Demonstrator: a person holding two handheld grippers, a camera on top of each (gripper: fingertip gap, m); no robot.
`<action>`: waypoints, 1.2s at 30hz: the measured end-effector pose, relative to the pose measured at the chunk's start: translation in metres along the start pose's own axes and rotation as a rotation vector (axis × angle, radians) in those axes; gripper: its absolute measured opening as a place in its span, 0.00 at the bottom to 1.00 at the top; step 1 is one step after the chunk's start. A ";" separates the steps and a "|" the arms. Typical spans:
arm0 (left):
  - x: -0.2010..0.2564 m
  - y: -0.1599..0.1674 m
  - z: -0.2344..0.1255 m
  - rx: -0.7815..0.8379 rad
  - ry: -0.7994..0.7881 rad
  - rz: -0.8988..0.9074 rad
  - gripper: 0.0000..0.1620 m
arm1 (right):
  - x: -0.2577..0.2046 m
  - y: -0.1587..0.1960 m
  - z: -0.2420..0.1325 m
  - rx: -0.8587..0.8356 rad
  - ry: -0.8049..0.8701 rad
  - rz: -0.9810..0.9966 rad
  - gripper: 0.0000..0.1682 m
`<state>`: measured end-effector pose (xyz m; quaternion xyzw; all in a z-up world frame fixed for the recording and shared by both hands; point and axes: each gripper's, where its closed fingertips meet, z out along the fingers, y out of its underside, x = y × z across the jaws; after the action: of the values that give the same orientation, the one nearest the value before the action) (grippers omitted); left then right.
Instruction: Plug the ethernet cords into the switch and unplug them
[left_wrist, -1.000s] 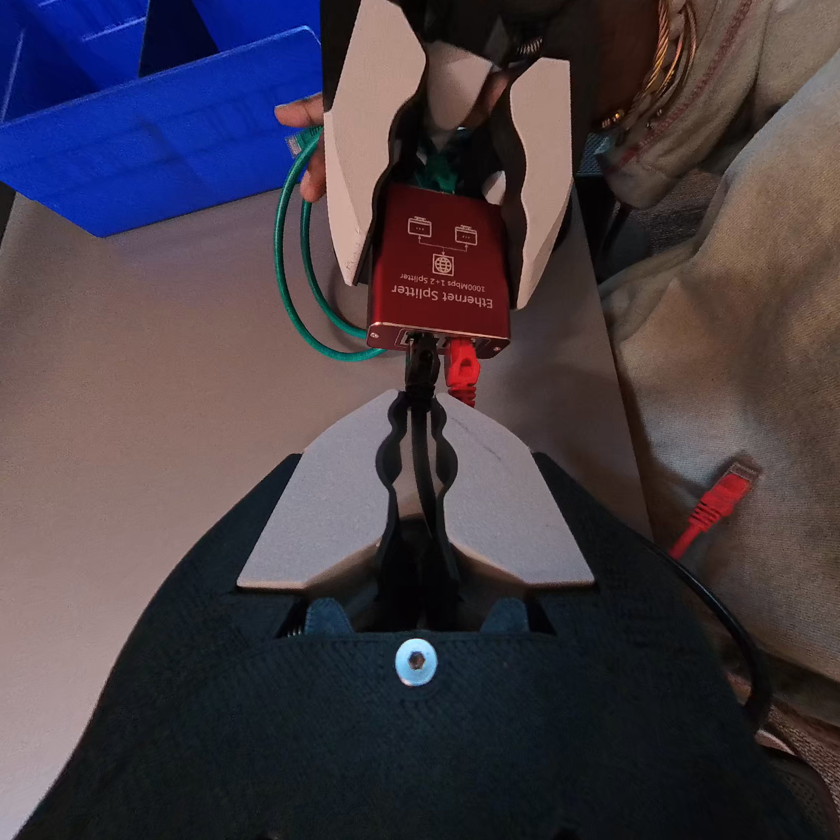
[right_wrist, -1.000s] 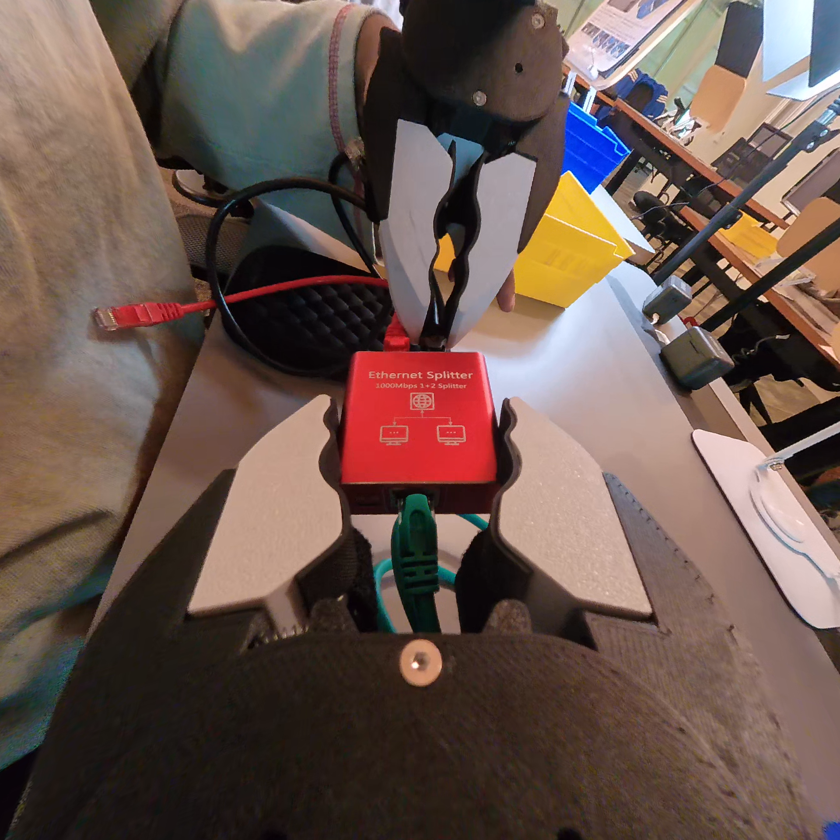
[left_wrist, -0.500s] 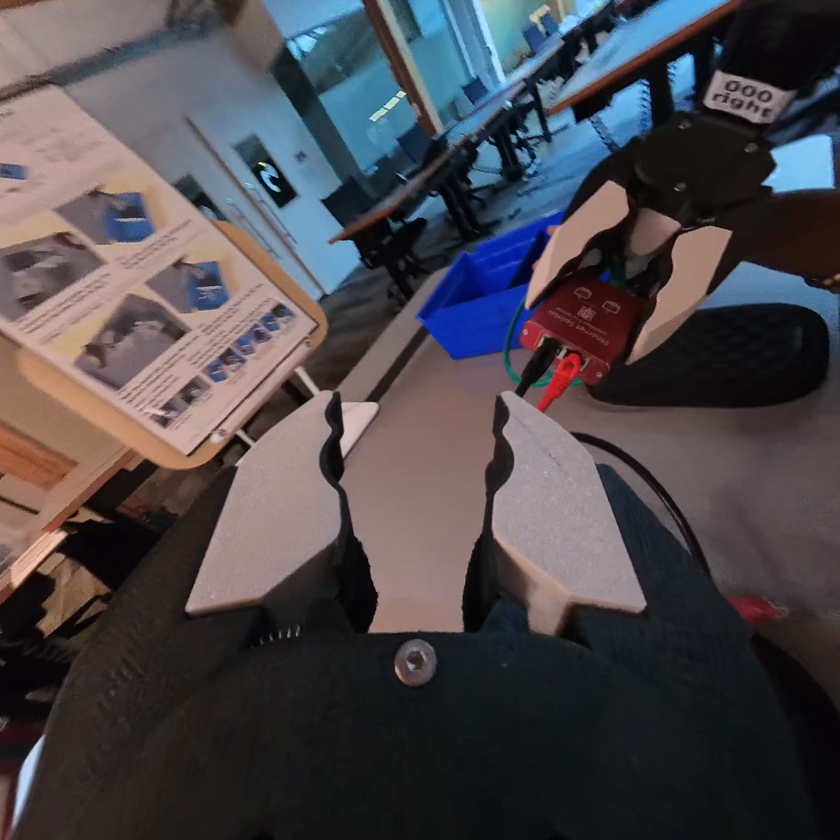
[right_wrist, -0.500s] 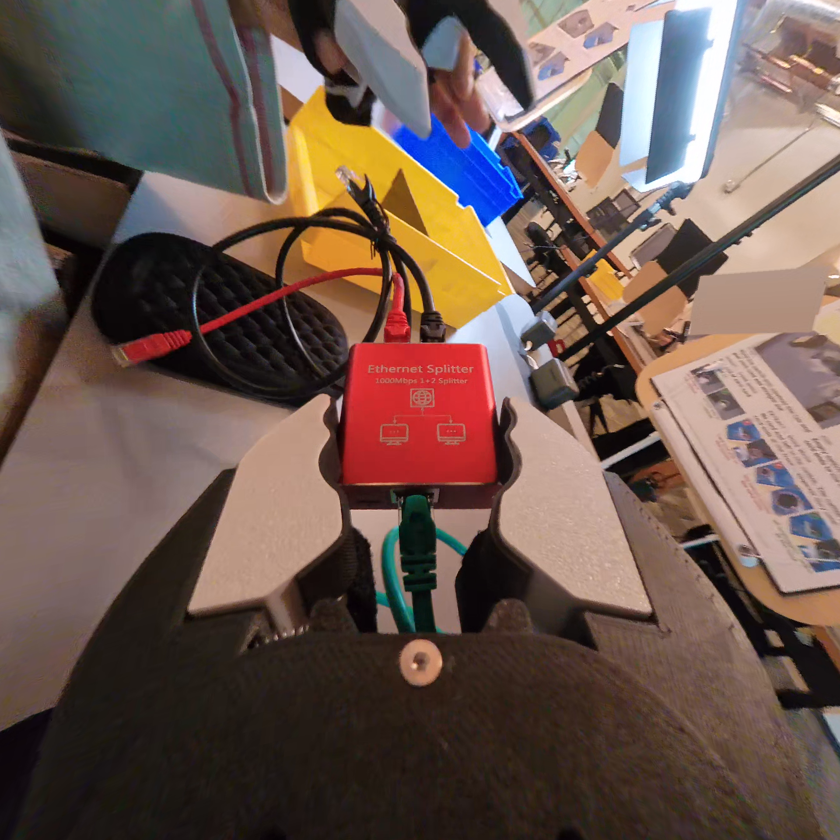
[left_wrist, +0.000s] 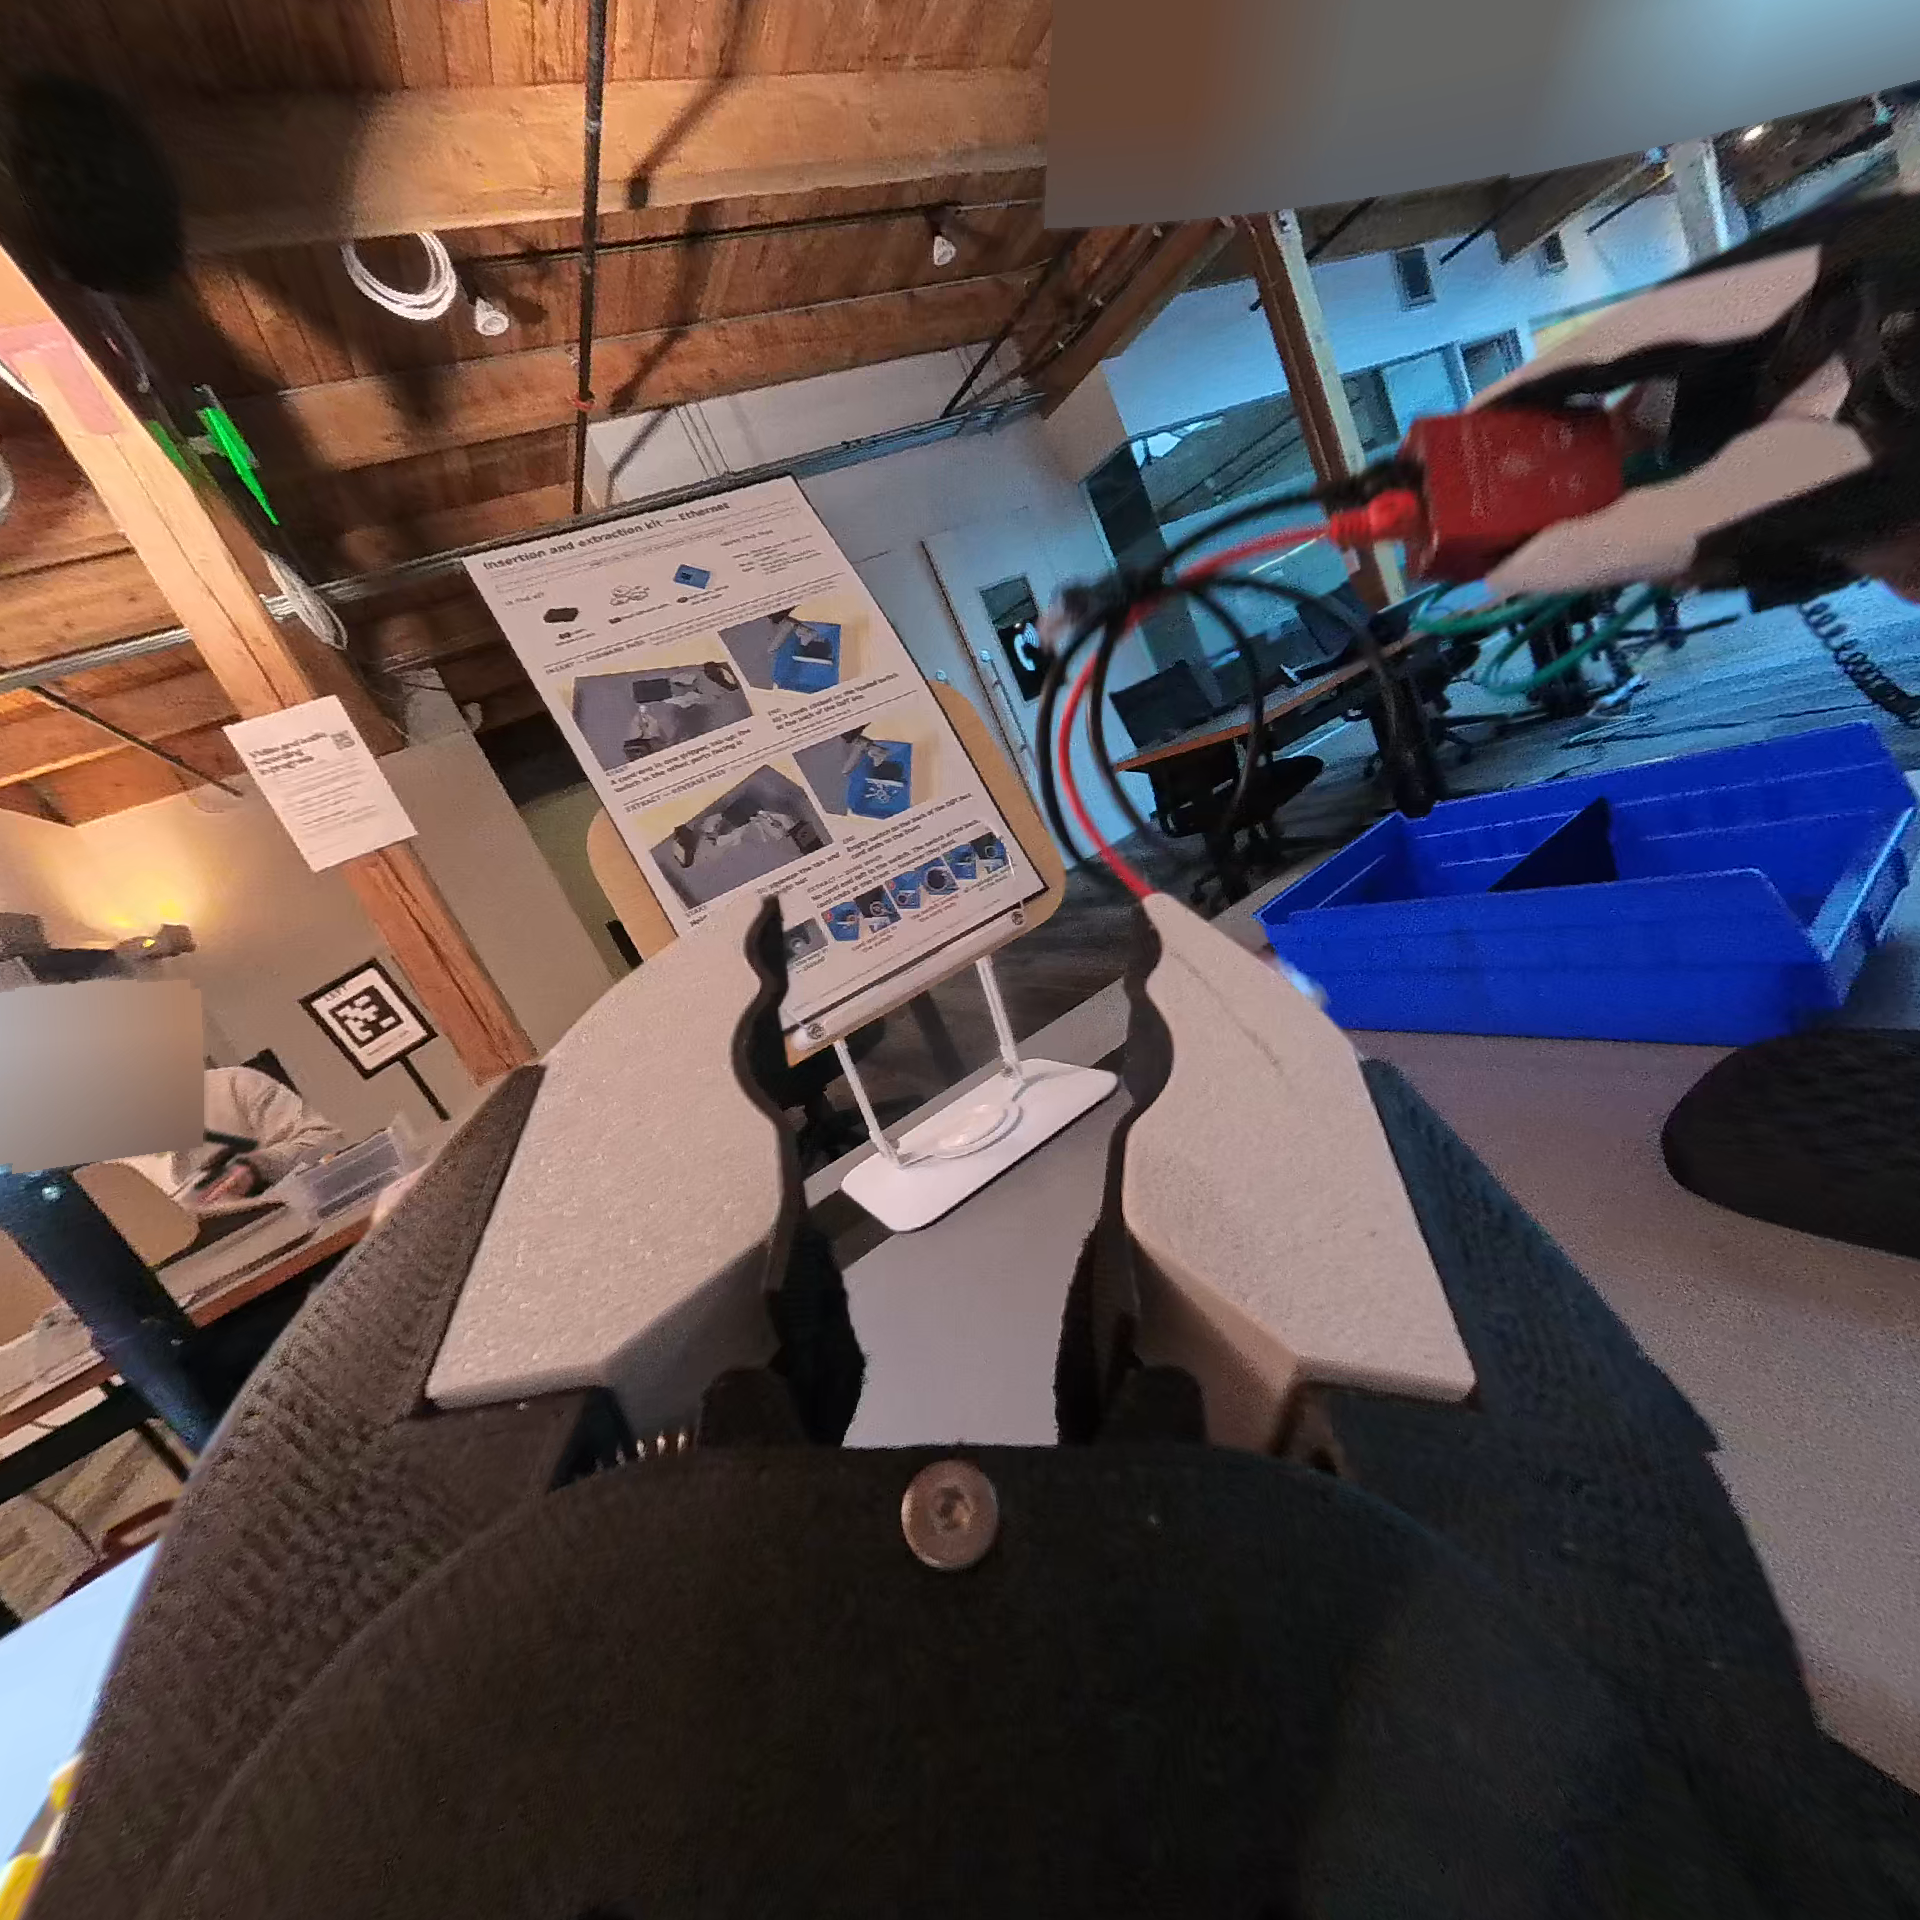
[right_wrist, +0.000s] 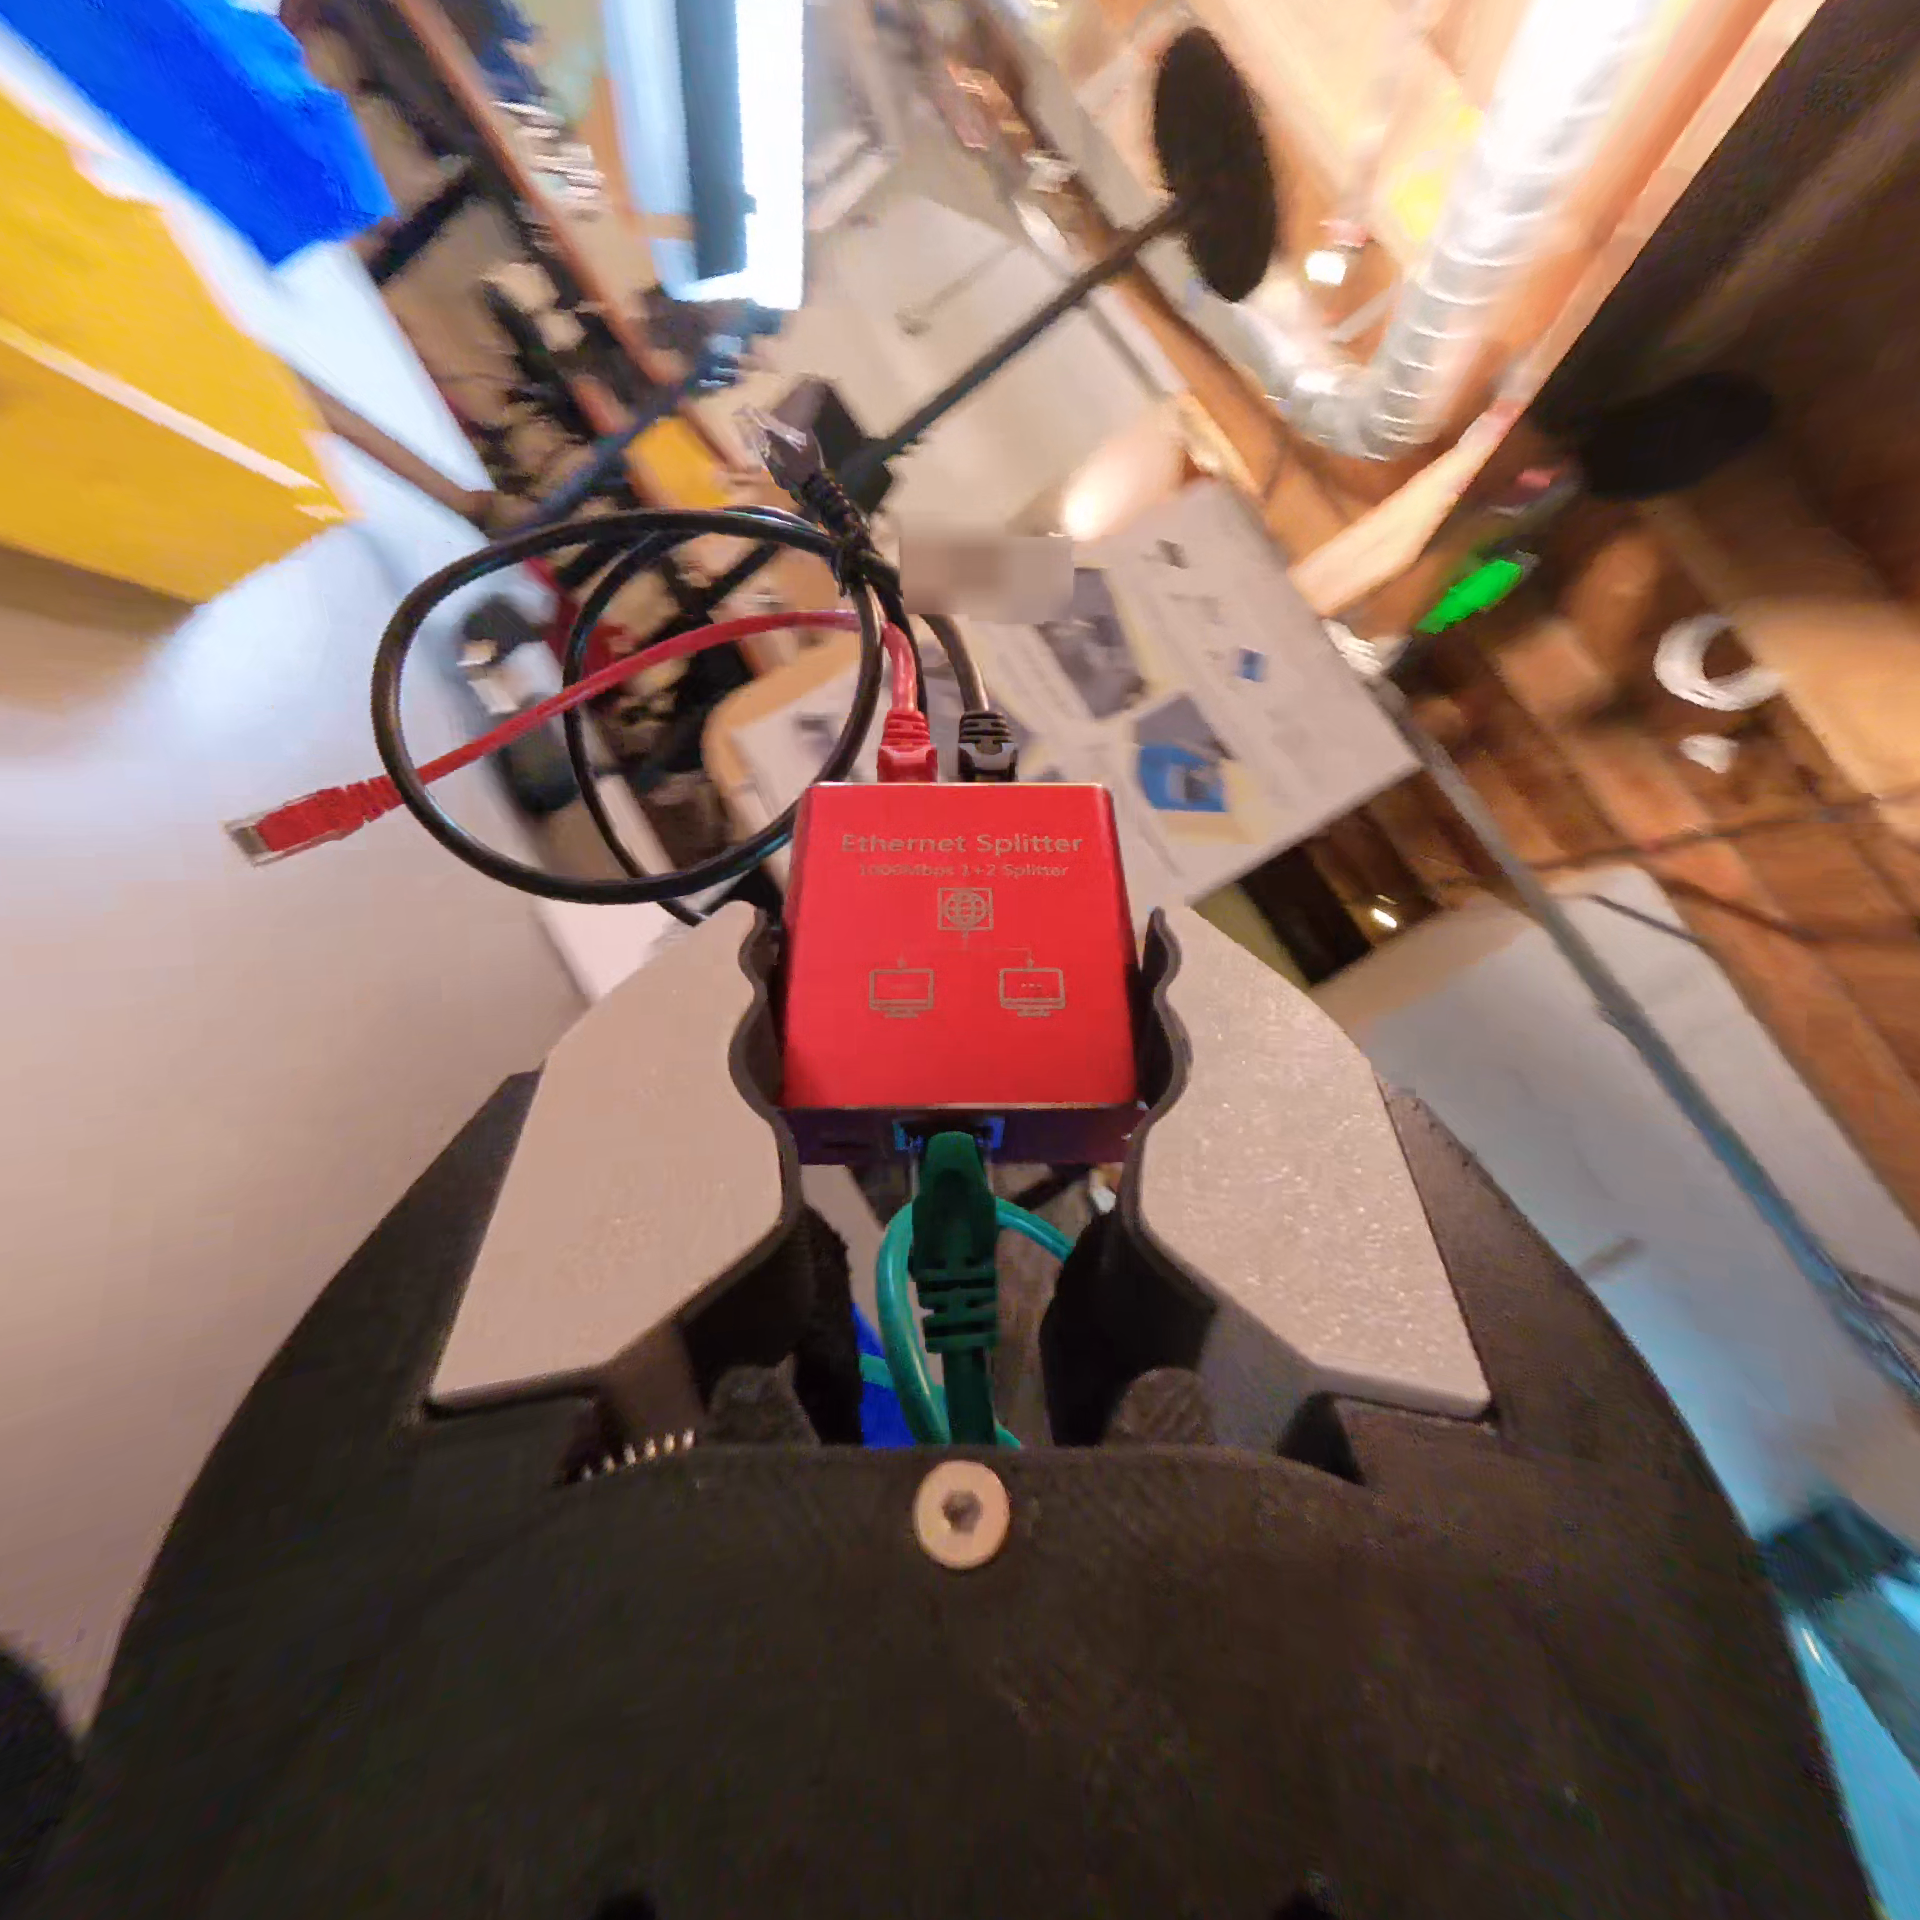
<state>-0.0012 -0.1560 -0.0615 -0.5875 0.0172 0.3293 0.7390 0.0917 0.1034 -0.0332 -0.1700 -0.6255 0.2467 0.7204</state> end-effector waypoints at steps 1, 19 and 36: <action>0.000 0.001 0.000 0.000 -0.003 0.006 0.38 | 0.018 0.006 -0.003 -0.004 0.075 0.033 0.40; 0.002 0.011 0.006 -0.023 -0.018 0.005 0.38 | 0.060 0.199 -0.078 -0.169 0.702 0.772 0.41; 0.019 0.077 0.008 -0.366 0.087 -0.154 0.39 | -0.018 0.283 -0.060 -0.754 0.429 0.852 0.42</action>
<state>-0.0283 -0.1333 -0.1324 -0.7253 -0.0559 0.2436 0.6415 0.1090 0.3294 -0.2144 -0.6948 -0.3876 0.2350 0.5583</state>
